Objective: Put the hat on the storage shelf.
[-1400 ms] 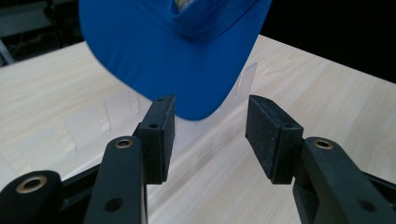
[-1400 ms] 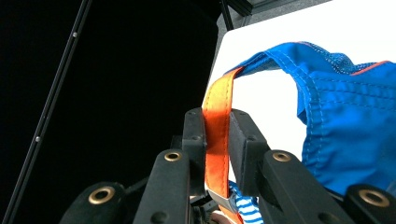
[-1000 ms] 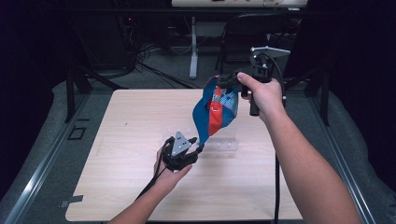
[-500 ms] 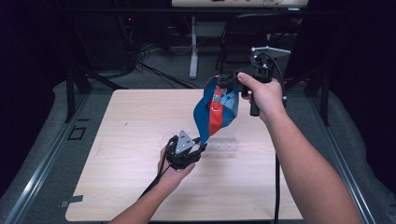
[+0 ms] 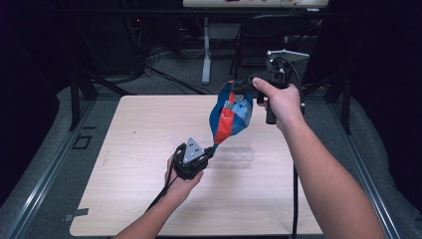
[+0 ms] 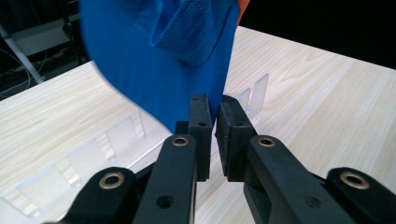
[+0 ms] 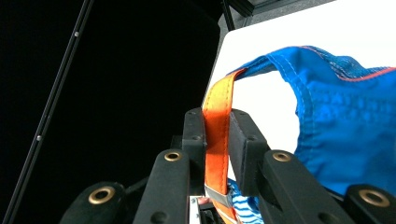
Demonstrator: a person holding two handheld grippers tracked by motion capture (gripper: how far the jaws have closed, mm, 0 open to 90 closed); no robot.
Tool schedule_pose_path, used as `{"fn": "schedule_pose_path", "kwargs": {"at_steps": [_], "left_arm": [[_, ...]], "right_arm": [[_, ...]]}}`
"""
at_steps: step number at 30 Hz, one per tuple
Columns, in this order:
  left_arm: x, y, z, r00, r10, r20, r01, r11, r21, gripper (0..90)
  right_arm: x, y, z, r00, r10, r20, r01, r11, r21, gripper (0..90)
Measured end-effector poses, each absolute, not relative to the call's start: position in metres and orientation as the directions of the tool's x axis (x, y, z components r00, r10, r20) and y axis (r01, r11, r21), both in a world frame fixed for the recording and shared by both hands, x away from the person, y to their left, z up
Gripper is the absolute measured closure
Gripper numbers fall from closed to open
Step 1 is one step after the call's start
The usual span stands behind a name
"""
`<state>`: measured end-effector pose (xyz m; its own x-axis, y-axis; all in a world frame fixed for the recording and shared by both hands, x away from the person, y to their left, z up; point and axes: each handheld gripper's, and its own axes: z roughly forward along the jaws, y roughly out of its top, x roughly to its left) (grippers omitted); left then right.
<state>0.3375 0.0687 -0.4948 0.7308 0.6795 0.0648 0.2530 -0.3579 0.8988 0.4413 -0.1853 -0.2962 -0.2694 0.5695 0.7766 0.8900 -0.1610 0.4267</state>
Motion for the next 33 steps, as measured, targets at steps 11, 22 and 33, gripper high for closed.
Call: {"fn": "schedule_pose_path", "kwargs": {"at_steps": [11, 22, 33], "left_arm": [[0.337, 0.078, -0.497, 0.730, 0.681, 0.055, 0.259, -0.350, 0.900, 87.0], [0.338, 0.084, -0.501, 0.729, 0.683, 0.053, 0.270, -0.358, 0.894, 86.9], [0.338, 0.085, -0.510, 0.728, 0.684, 0.049, 0.285, -0.367, 0.886, 86.8]], "right_arm": [[0.443, -0.180, -0.302, -0.270, 0.566, 0.779, 0.897, -0.146, 0.417, 78.1], [0.445, -0.175, -0.307, -0.269, 0.568, 0.778, 0.901, -0.136, 0.411, 78.1], [0.446, -0.177, -0.316, -0.252, 0.579, 0.775, 0.909, -0.133, 0.395, 78.1]]}}
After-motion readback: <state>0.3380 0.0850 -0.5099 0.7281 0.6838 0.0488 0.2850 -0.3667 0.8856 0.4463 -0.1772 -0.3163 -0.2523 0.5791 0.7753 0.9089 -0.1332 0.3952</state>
